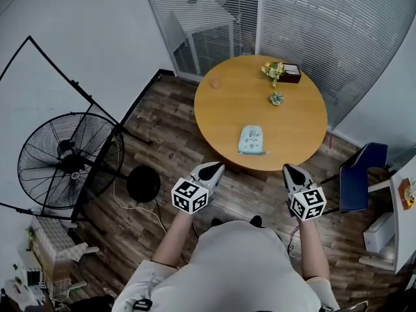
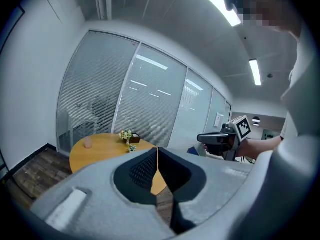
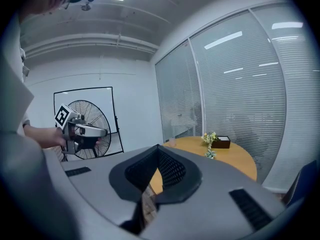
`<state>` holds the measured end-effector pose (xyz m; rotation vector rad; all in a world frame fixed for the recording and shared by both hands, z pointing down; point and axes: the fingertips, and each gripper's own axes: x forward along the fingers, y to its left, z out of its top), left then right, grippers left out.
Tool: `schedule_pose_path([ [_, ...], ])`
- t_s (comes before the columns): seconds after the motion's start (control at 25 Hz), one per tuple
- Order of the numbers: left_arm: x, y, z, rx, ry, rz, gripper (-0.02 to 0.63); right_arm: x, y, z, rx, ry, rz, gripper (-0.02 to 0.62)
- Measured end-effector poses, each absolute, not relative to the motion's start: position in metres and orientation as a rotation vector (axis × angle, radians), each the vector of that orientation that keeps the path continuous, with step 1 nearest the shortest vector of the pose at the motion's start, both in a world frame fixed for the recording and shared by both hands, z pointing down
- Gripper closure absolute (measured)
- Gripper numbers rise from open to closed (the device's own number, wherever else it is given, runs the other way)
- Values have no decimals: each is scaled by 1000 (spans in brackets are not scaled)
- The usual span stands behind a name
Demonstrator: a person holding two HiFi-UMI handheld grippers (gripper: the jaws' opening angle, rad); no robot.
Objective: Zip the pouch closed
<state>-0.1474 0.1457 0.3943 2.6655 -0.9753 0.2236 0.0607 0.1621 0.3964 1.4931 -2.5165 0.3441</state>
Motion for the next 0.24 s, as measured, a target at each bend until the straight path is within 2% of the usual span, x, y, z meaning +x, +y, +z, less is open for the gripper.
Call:
schedule_pose_path([
  [0.24,-146,144,396,2660,-979,232,584,65,162,398,1499,-2514,362,594],
])
